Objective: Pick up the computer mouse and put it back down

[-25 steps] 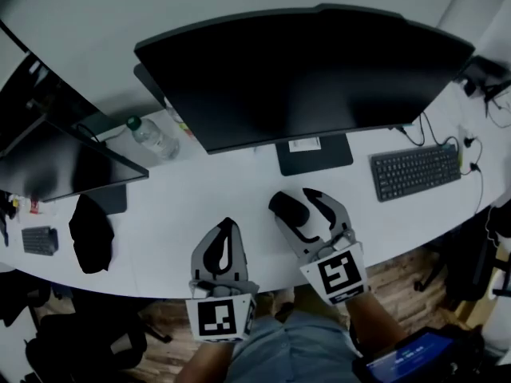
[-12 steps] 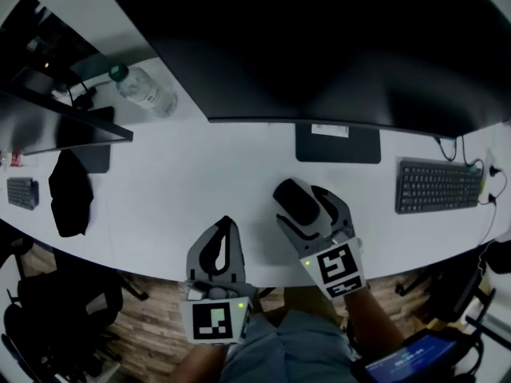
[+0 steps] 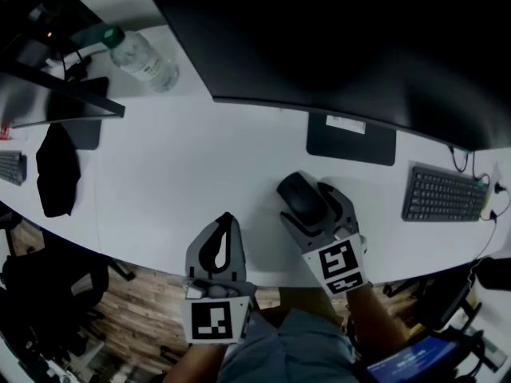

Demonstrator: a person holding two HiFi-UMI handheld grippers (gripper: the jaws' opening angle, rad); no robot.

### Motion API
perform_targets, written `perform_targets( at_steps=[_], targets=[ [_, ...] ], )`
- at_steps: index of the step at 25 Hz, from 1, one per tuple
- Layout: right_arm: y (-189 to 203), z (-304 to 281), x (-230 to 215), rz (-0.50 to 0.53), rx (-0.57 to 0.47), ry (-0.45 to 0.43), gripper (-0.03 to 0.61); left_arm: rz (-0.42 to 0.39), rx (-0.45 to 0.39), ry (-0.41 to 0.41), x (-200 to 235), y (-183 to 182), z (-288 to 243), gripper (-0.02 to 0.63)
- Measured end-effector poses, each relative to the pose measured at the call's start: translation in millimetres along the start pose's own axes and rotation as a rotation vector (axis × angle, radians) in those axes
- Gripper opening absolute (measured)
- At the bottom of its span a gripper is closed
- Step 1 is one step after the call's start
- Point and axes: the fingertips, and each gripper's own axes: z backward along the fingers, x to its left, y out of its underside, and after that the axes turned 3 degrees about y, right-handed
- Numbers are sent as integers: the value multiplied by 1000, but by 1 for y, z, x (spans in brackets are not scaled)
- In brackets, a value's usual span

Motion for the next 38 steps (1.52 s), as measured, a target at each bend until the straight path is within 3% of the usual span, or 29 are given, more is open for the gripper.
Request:
perform_targets(
  at_steps=[6,13,18,25,38],
  targets=[
    [1,-2,-1,-1,12,5,377,9,-8,-13,3,1,-2,8],
    [2,-2,-3,4,29,-5,310,6,-19,-16,2,-6,-2,8],
    [-1,2,-6,-35,21,10,302,-18,-53,-5,-3,-22,1,8],
    [-38,32,-14,-73,-86,77,301,-62,-103,25,-8,-50,12,8],
    [-137,156,-41,-102,-353,329,301,-190,-338,150,-30,-153,41,8]
  ],
)
